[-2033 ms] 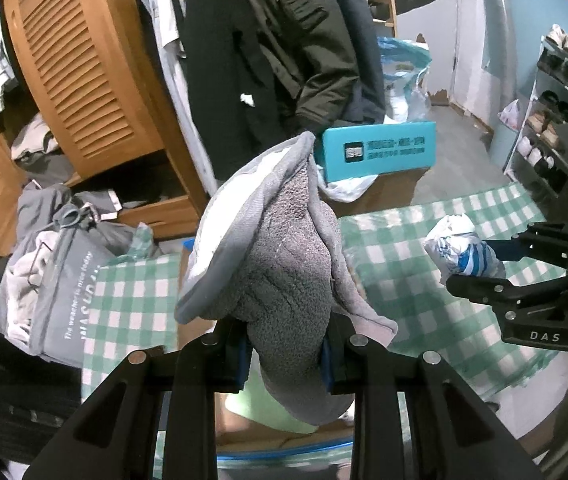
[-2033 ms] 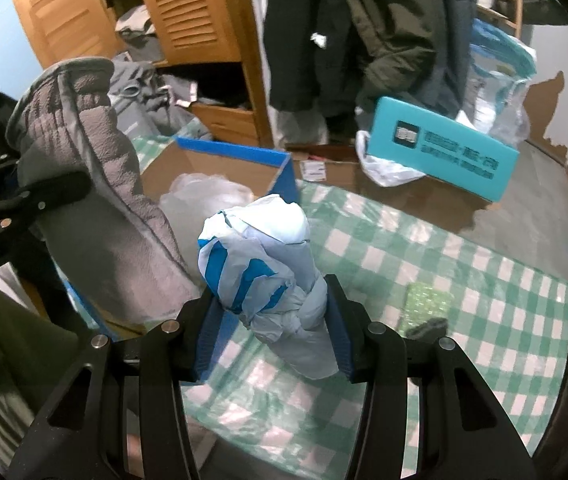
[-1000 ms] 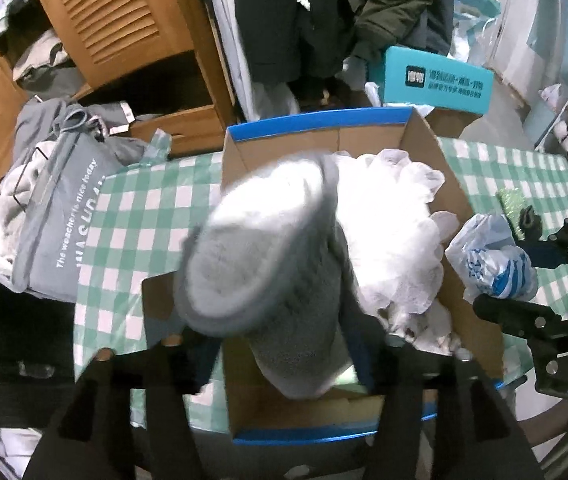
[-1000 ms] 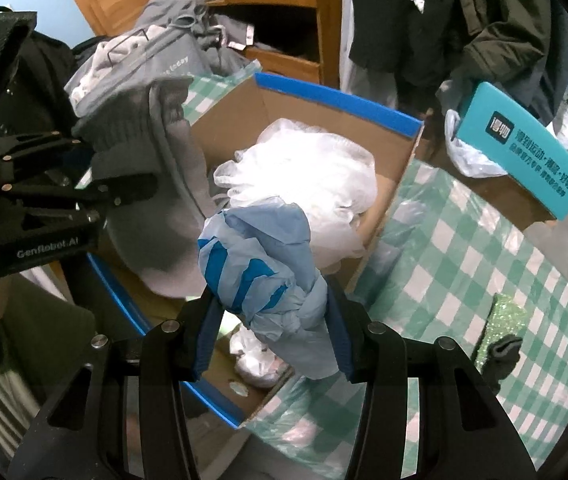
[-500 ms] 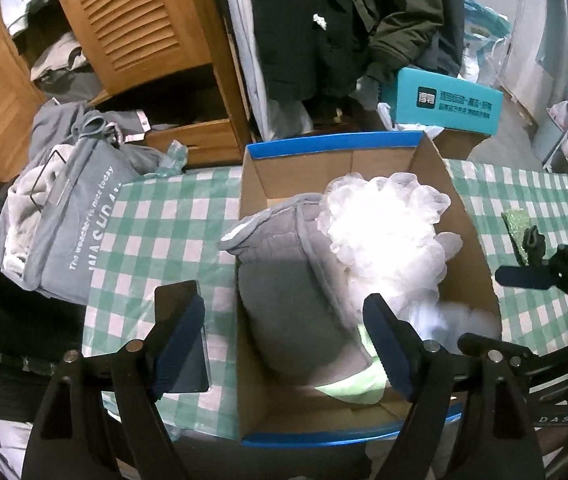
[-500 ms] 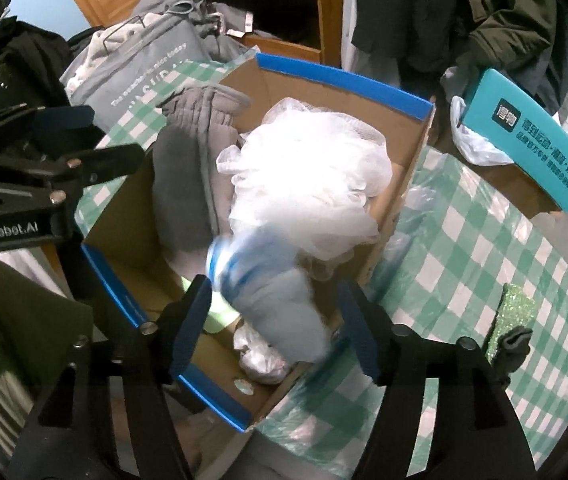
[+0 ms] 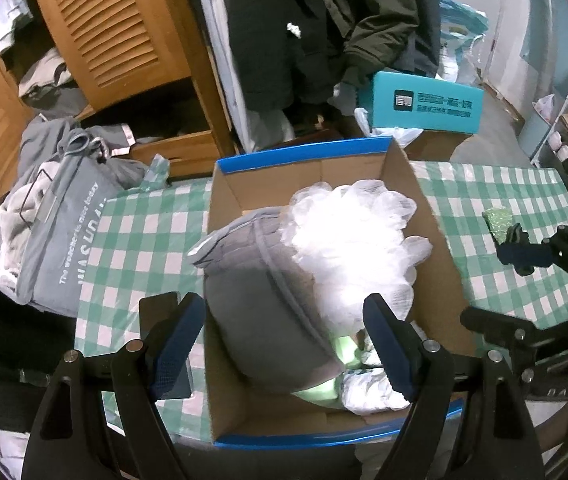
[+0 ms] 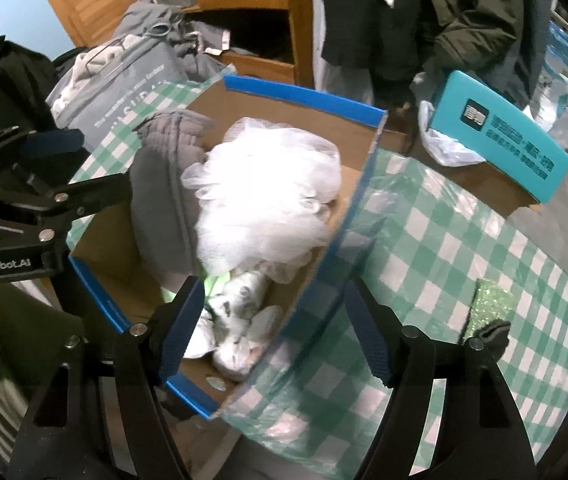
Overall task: Organize soft objects
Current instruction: 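Withdraw both tools from the box toward the green scrubber pad, then lower the right gripper onto the black sock on the green scrubber and grasp it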
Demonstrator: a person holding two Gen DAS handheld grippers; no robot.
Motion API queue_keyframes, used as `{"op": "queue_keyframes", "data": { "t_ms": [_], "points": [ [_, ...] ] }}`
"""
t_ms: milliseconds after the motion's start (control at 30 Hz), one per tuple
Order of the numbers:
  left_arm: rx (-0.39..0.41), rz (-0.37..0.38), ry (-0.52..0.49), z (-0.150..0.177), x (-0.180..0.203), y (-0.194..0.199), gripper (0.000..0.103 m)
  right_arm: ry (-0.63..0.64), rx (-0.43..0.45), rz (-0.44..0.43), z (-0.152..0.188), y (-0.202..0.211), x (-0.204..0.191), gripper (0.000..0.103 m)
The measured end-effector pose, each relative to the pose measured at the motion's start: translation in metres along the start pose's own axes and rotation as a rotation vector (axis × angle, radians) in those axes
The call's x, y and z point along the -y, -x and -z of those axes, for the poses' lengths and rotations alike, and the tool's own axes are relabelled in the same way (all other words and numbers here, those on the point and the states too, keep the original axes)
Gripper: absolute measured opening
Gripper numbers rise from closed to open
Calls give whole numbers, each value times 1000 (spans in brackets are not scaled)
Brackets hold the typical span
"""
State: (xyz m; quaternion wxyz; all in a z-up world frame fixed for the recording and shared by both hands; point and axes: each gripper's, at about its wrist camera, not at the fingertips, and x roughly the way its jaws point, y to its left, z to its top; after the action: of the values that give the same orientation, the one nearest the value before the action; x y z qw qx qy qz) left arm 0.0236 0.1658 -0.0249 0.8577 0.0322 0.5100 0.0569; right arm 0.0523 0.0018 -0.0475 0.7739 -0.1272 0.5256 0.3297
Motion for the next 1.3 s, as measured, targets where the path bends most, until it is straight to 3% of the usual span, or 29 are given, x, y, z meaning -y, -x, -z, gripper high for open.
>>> {"op": "queue_keyframes", "data": {
  "t_ms": [800, 1300],
  "points": [
    [-7, 45, -161, -18, 92, -3, 83, -177, 47, 83, 31, 31, 90, 74],
    [-52, 101, -249, -23, 160, -17, 83, -289, 62, 137, 58, 47, 155, 74]
  ]
}}
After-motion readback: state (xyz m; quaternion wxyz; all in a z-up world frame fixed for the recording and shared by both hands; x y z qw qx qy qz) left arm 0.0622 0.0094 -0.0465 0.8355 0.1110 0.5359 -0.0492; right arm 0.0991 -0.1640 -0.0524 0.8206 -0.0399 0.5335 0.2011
